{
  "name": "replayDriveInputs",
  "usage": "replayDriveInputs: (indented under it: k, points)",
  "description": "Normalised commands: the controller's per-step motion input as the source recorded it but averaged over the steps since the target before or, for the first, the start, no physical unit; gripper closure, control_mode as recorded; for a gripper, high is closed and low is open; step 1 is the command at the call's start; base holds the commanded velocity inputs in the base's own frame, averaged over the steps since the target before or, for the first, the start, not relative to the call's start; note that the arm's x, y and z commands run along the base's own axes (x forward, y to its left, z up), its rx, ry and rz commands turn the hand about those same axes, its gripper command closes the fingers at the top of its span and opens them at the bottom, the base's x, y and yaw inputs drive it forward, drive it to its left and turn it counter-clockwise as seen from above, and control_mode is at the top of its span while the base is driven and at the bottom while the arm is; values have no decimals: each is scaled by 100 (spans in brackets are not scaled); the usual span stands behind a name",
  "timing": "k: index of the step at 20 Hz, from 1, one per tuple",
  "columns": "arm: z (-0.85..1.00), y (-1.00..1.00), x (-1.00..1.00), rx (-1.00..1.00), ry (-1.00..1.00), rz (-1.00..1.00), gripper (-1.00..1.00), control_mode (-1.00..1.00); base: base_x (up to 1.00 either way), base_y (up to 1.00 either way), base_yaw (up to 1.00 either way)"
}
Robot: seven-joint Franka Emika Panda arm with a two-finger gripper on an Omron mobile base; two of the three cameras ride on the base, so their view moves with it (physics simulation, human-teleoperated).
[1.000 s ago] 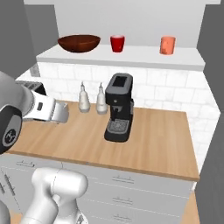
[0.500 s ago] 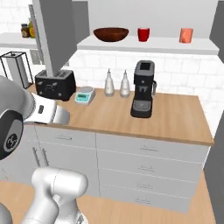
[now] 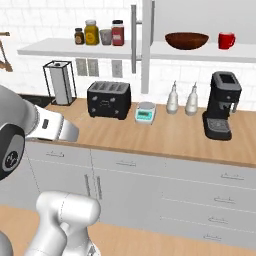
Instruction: Gather all objects into one cabinet and sort the glasses and bowls to opposite sides.
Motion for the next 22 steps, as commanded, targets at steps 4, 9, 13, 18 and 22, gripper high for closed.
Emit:
replayDriveInputs:
  k: [4, 9, 13, 18, 22]
  points:
    - [0, 0, 0, 0, 0, 0, -100, 100, 0, 100, 0]
    - [0, 0, 0, 0, 0, 0, -100, 100, 29, 54, 0]
    - [0, 0, 0, 0, 0, 0, -100, 100, 62, -2, 0]
    - [0, 0, 0, 0, 0, 0, -100, 100, 64, -21, 0]
    - [0, 0, 0, 0, 0, 0, -100, 100, 58, -28, 0]
